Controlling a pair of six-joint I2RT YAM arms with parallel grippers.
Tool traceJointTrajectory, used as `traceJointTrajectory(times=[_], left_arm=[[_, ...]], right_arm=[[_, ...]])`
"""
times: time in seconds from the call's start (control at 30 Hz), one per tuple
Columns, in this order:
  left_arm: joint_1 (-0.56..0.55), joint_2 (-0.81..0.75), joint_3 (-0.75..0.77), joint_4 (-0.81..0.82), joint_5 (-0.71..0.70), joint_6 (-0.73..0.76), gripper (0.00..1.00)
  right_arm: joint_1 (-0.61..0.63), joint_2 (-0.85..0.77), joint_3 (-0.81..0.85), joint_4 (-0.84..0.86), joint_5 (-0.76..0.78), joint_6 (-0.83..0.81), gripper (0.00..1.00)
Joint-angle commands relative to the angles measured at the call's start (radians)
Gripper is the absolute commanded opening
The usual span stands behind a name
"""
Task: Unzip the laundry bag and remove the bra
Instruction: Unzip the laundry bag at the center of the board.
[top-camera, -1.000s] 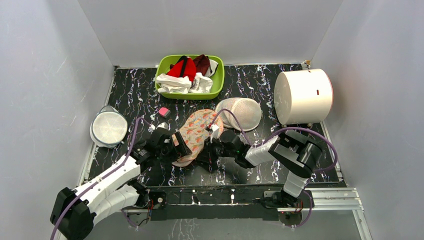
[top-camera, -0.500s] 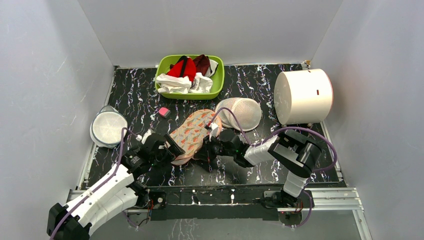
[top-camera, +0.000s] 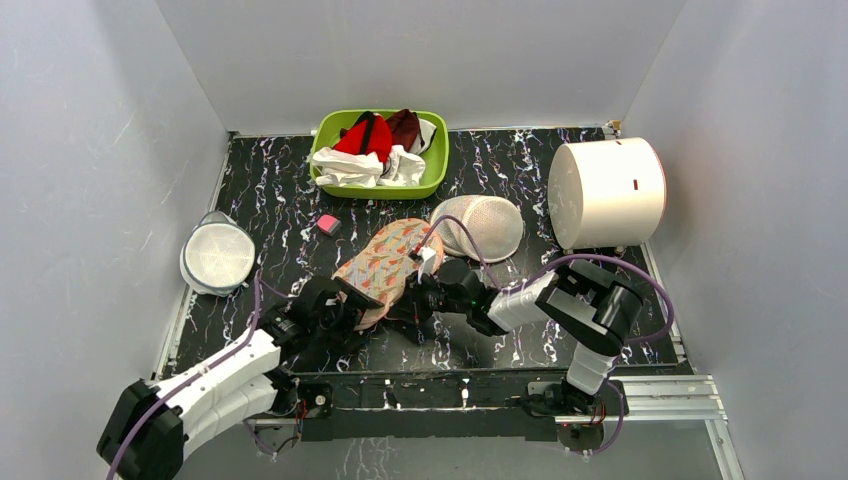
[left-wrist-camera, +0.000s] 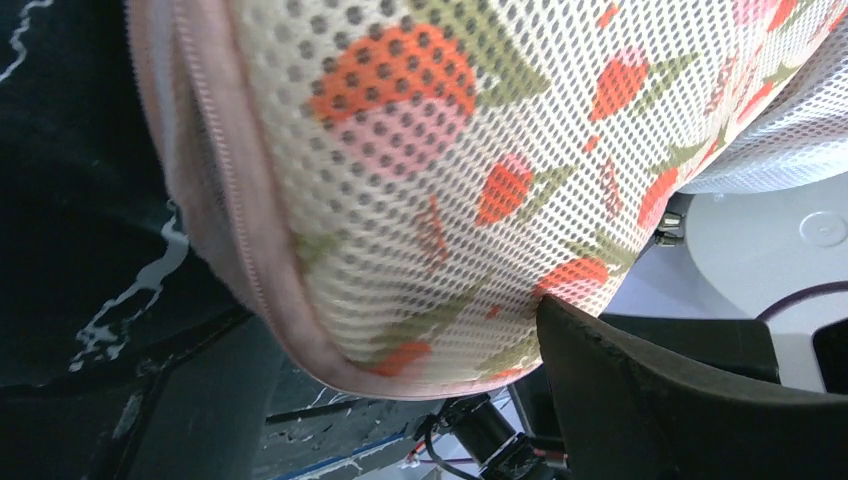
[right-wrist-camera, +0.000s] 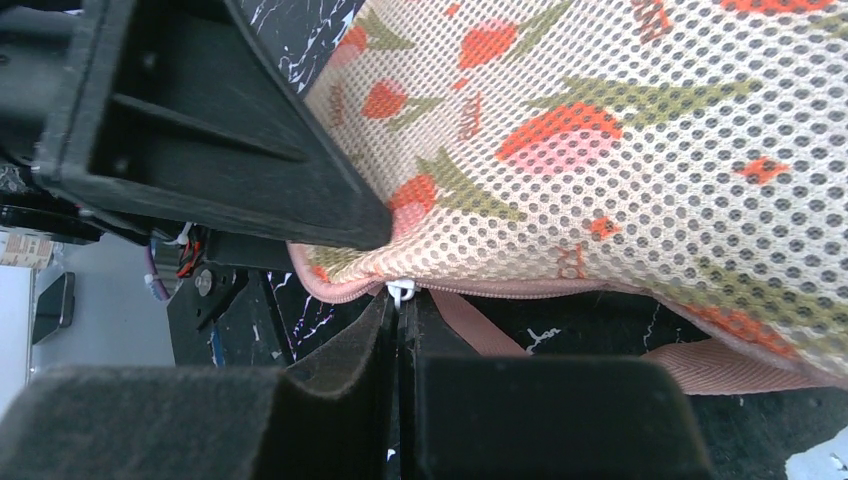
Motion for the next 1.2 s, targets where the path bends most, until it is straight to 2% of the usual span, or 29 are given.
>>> traceJointTrajectory(times=[0.0,0.1,0.2,0.3,0.37,0.57,0.8,1.17], left_arm=[[0.001,0.053,-0.014,0.171,0.006,-0.061,0.88],[0.001,0.062,-0.025,0.189,-0.04,-0.047,0.74],[0.002,0.031,-0.053,0.175,-0.09,-0.049,0.55],[0.003,-0.034,-0.063,0.079,-0.157,-0.046,0.3],[0.004,-0.076,-0.051,-0.018,-0.206,-0.037,0.23],[0.009,-0.18,-0.011,-0.212,-0.324,0.016,0.1],[0.012,-0.206,0.029,-0.341,-0.392,0.062,0.01],[0.021,-0.12,0.116,-0.411,-0.47,0.194,0.0]], right_arm=[[0.016,0.001,0.036,0.068,0.01,0.003,0.0],[0.026,0.004,0.04,0.069,0.006,0.006,0.0],[0.034,0.028,0.041,0.07,0.001,0.005,0.0],[0.037,0.032,0.037,0.055,-0.001,-0.005,0.0],[0.037,0.031,0.034,0.036,0.003,-0.017,0.0],[0.036,0.016,0.027,-0.071,0.05,-0.094,0.0],[0.033,-0.065,0.019,-0.207,0.139,-0.182,0.0],[-0.076,-0.185,-0.082,-0.29,0.184,-0.228,0.0]])
